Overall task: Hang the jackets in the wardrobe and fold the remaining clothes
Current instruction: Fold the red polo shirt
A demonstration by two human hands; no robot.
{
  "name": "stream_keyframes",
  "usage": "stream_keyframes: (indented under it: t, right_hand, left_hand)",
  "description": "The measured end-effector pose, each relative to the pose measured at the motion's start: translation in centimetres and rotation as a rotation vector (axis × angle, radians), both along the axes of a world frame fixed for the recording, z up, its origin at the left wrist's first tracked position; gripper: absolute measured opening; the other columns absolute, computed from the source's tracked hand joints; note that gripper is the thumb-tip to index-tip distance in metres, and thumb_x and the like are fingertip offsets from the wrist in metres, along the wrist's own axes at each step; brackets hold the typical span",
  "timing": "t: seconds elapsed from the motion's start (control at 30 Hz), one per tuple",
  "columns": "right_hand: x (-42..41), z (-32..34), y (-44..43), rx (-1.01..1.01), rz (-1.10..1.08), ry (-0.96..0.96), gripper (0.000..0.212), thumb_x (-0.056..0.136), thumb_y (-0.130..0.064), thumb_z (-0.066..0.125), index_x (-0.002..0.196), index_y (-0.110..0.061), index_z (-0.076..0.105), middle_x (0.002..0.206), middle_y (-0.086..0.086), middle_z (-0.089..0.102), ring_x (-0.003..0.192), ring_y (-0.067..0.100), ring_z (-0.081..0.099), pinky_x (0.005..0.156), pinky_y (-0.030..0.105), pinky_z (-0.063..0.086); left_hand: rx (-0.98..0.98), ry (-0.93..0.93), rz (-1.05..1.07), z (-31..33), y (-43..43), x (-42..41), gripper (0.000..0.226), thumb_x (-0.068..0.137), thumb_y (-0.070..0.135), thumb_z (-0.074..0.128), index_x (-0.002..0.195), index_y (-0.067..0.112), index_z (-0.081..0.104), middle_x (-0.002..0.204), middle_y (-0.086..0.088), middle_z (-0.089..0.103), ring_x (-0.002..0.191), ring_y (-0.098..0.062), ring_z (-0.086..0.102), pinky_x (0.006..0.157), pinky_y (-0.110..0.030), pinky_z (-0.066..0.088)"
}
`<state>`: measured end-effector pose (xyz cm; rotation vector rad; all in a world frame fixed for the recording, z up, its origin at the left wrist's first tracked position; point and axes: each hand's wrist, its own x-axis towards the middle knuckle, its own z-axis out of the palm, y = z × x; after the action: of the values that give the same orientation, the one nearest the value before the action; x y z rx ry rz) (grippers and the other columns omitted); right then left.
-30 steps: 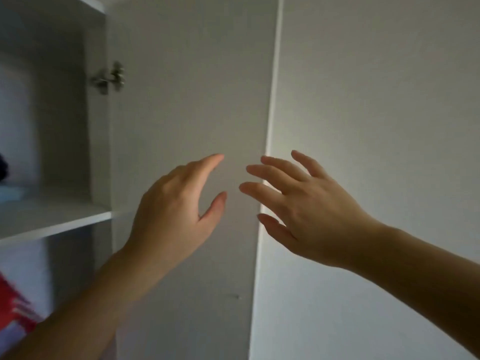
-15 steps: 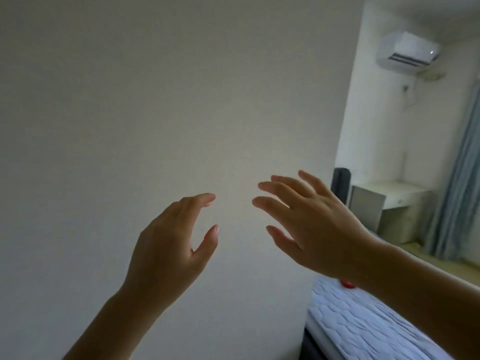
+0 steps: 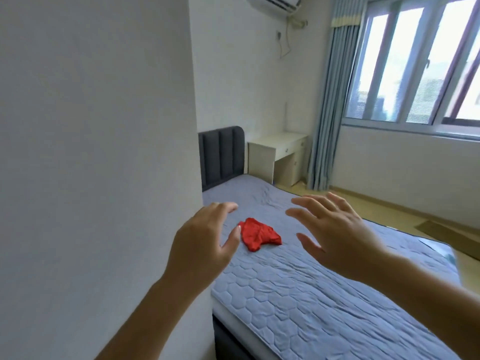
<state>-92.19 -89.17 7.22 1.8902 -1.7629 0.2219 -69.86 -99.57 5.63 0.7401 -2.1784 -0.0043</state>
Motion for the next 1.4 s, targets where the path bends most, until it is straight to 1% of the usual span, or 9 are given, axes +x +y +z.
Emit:
stream_keyframes:
  t: [0.23,0.33,0.47,0.67,0.9,1.07,1.2,1.3,1.4]
  right_hand:
    - [-15.6,-12.6,-10.3,0.19,-0.147,-0.253,0.045,0.087,-0.034,0.061,0.13,-0.023,0.052,0.135,0.0,0.053,0.122,0.024,0.053,0.104,0.047,0.041]
    - [-22.1,-20.2,-16.9,0.399,-0.279,-0.417,0.056,0.092,-0.036,0.053,0.144,-0.027,0.034,0.149,-0.002,0.036,0.135,0.023,0.036,0.11,0.042,0.03]
    - [-28.9,-32.8,-25.8,0.664,-0.463,-0.57,0.076,0.091,-0.04,0.056,0.151,-0.034,0.009,0.156,0.0,0.018,0.141,0.025,0.023,0.106,0.048,0.036]
    - [-33.2,-53.7,-36.0,0.96,-0.645,-0.802,0.103,0.084,-0.043,0.069,0.146,-0.048,-0.013,0.159,-0.002,-0.019,0.146,0.036,-0.01,0.106,0.065,0.029]
    - [-36.8,-74.1,-46.3,1.062,-0.819,-0.974,0.115,0.075,-0.04,0.077,0.144,-0.053,-0.014,0.153,-0.004,-0.034,0.142,0.039,-0.022,0.097,0.077,0.022]
    - [-38.1,-81.2,-48.8,1.092,-0.987,-0.995,0.128,0.063,-0.048,0.084,0.141,-0.057,-0.017,0.15,-0.005,-0.04,0.14,0.043,-0.024,0.094,0.08,0.023]
    - [-39.1,-82.4,-50.1,1.11,-1.045,-0.982,0.137,0.058,-0.044,0.088,0.134,-0.061,-0.025,0.144,-0.003,-0.048,0.137,0.048,-0.027,0.091,0.08,0.025]
    - [-39.4,-82.5,-50.2,1.121,-1.045,-0.976,0.137,0.058,-0.043,0.088,0.133,-0.063,-0.024,0.143,-0.003,-0.048,0.137,0.048,-0.027,0.091,0.08,0.027]
    - [-39.5,-82.9,-50.1,1.117,-1.04,-0.96,0.137,0.057,-0.044,0.088,0.133,-0.062,-0.024,0.144,-0.002,-0.048,0.136,0.049,-0.027,0.091,0.08,0.027]
  left_hand:
    - [0.272,-0.187,-0.07,-12.8,-12.1,-16.9,0.026,0.081,0.031,0.056,0.105,0.023,0.062,0.098,0.009,0.065,0.087,-0.014,0.064,0.065,-0.025,0.047]
    - [0.491,-0.337,-0.041,-20.9,-18.4,-24.3,0.024,0.087,0.027,0.059,0.11,0.022,0.06,0.11,0.008,0.061,0.101,-0.016,0.06,0.075,-0.031,0.048]
    - [0.667,-0.543,-0.015,-33.2,-27.5,-32.6,0.025,0.088,0.025,0.055,0.111,0.019,0.058,0.116,0.002,0.058,0.111,-0.019,0.055,0.086,-0.034,0.047]
    - [0.701,-0.903,0.06,-52.3,-39.9,-39.5,0.033,0.091,0.026,0.048,0.124,0.022,0.048,0.125,-0.002,0.047,0.119,-0.022,0.045,0.089,-0.035,0.044]
    - [0.602,-1.074,0.071,-70.1,-52.9,-44.3,0.05,0.089,0.023,0.053,0.136,0.022,0.039,0.136,-0.007,0.038,0.122,-0.027,0.044,0.092,-0.039,0.044]
    - [0.489,-0.949,0.133,-76.3,-60.8,-48.9,0.07,0.085,0.009,0.059,0.145,0.028,0.027,0.155,-0.011,0.012,0.132,-0.033,0.032,0.097,-0.045,0.041]
    - [0.511,-0.856,0.181,-78.3,-65.3,-53.4,0.081,0.086,0.008,0.061,0.148,0.037,0.019,0.158,-0.013,-0.002,0.141,-0.039,0.017,0.1,-0.052,0.037]
    - [0.654,-0.885,0.214,-78.6,-67.0,-55.5,0.077,0.086,0.014,0.064,0.147,0.035,0.022,0.151,-0.018,0.021,0.129,-0.041,0.034,0.098,-0.049,0.04]
    - [0.65,-0.829,0.23,-78.8,-67.6,-56.2,0.041,0.09,0.006,0.051,0.128,0.022,0.048,0.124,-0.022,0.053,0.112,-0.043,0.052,0.087,-0.045,0.045]
